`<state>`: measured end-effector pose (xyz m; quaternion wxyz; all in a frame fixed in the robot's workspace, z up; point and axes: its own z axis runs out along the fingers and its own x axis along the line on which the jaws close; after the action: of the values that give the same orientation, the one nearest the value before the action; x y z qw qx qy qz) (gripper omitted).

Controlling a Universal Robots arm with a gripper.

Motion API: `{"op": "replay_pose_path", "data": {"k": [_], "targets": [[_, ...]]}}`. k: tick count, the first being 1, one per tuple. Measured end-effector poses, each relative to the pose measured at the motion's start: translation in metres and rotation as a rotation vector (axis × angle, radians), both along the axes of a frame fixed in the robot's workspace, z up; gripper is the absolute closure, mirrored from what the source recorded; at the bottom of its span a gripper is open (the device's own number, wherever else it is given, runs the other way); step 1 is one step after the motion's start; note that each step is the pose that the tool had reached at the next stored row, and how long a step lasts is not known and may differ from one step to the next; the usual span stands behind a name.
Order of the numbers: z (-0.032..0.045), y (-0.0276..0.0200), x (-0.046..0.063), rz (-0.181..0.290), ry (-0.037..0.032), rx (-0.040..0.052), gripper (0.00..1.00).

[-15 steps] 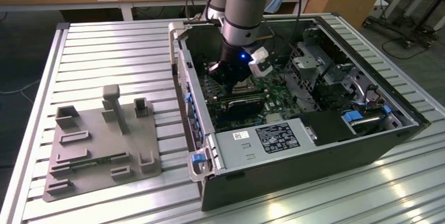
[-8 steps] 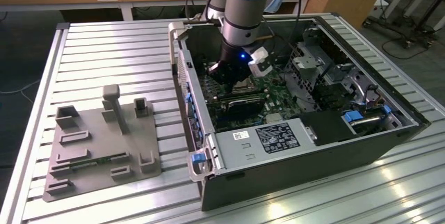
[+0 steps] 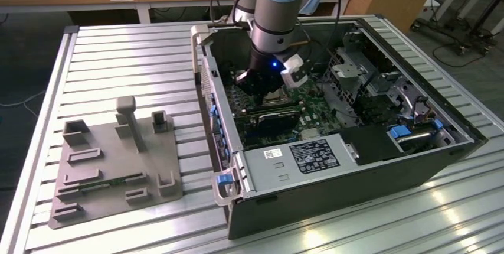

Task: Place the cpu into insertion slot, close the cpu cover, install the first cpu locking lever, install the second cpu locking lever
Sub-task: 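Install the second cpu locking lever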

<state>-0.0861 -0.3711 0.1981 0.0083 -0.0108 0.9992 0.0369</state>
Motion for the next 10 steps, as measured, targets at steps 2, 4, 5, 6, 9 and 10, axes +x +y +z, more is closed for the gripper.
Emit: {"op": "replay_pose_path", "data": {"k": [2,4,5,6,9,10], "targets": [[-0.0007,-0.0001,0.0000,0.000,0.0003,0.0016,0.90],[-0.0013,-0.0002,-0.0001,0.000,0.0006,0.0020,0.90],[-0.0017,-0.0002,-0.0001,0.000,0.0005,0.0022,0.90],[-0.0022,-0.0002,-0.0001,0.000,0.0005,0.0022,0.90],[-0.0037,-0.0005,-0.0003,0.000,0.0008,0.0020,0.90],[-0.0040,-0.0004,-0.0002,0.000,0.0009,0.0018,0.90]]}}
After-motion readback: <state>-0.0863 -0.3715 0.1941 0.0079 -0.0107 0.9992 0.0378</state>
